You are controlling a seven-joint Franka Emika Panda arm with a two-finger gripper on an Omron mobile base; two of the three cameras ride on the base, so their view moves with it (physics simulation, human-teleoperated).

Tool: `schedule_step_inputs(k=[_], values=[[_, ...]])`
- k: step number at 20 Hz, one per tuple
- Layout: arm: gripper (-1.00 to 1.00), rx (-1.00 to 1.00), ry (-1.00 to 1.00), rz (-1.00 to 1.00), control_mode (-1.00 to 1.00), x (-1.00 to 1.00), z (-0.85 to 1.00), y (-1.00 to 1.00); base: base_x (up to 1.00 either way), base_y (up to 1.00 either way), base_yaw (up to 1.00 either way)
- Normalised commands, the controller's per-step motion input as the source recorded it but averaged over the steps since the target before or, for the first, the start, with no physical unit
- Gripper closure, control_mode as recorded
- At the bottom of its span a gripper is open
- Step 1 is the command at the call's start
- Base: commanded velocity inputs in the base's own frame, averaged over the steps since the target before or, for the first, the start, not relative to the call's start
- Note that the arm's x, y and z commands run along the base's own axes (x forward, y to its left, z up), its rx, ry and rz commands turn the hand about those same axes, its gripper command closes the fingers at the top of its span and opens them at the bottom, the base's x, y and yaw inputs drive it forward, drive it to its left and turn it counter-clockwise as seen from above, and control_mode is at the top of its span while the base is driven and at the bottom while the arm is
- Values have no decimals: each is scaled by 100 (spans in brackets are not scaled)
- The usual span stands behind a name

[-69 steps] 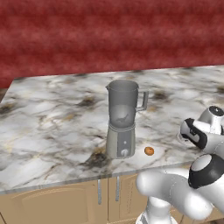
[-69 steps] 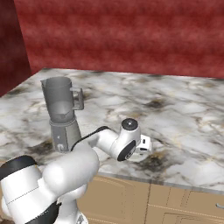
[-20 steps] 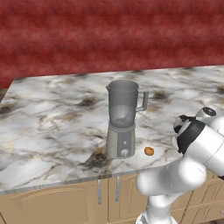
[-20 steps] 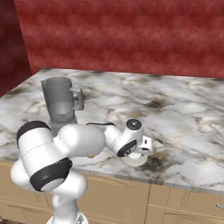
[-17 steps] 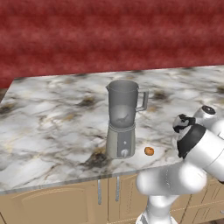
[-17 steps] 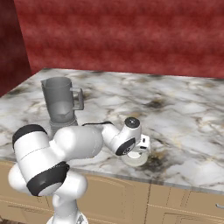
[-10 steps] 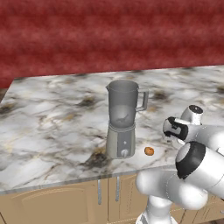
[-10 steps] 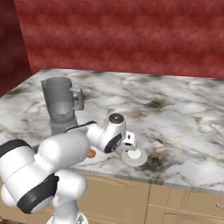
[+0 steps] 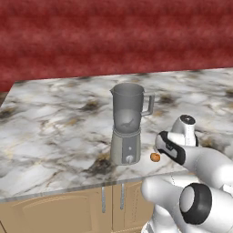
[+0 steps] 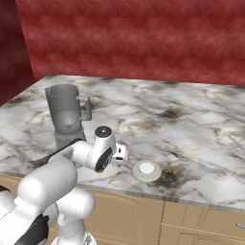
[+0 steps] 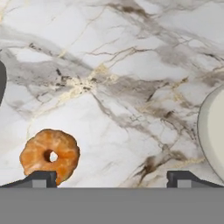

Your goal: Open the blender lid, put the tangerine in the blender, close the lid, and start the blender.

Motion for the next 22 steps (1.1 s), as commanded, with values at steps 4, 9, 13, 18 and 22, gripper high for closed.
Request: schedule_step_inputs(k=[4, 9, 13, 18, 22], values=[[-100, 0, 0, 7, -100, 0, 0, 31, 0, 0, 0], [-100, 0, 0, 6, -100, -2, 0, 21, 0, 0, 0], [-100, 0, 0, 2, -100, -32, 0, 9, 0, 0, 0], [-100, 0, 0, 2, -100, -20, -3, 10, 0, 0, 0], [-100, 0, 0, 5, -100, 4, -15, 13, 0, 0, 0]])
